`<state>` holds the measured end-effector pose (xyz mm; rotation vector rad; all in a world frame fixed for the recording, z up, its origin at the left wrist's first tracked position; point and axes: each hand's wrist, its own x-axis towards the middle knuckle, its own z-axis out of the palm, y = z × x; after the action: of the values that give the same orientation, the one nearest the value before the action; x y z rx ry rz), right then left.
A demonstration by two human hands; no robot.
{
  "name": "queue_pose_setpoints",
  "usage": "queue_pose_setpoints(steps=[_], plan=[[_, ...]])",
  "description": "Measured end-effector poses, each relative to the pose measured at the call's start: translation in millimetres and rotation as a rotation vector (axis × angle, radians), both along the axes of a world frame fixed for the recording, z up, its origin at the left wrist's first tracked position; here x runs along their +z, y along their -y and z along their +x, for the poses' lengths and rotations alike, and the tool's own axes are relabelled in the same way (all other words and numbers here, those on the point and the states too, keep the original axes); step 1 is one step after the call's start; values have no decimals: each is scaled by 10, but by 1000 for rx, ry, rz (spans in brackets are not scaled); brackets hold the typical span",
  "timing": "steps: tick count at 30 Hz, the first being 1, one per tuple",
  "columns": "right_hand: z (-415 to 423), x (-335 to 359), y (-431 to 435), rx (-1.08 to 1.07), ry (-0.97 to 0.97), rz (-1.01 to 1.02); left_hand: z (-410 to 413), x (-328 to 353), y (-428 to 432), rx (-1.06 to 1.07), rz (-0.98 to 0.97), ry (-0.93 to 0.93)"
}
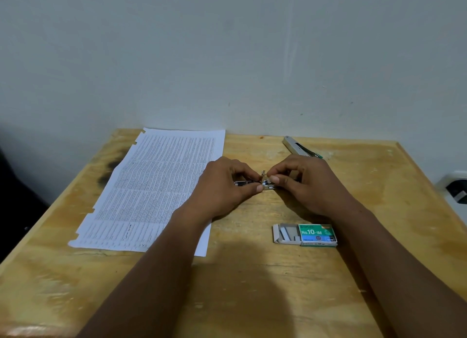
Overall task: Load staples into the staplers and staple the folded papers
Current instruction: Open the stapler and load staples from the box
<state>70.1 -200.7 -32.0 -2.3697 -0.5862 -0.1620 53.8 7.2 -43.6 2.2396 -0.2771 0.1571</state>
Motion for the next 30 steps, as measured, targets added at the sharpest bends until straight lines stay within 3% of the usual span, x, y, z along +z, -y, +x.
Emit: queue_pose_setpoints(steps=[30], plan=[[16, -57, 7, 6, -5, 22, 15, -27, 0, 5, -1, 5]])
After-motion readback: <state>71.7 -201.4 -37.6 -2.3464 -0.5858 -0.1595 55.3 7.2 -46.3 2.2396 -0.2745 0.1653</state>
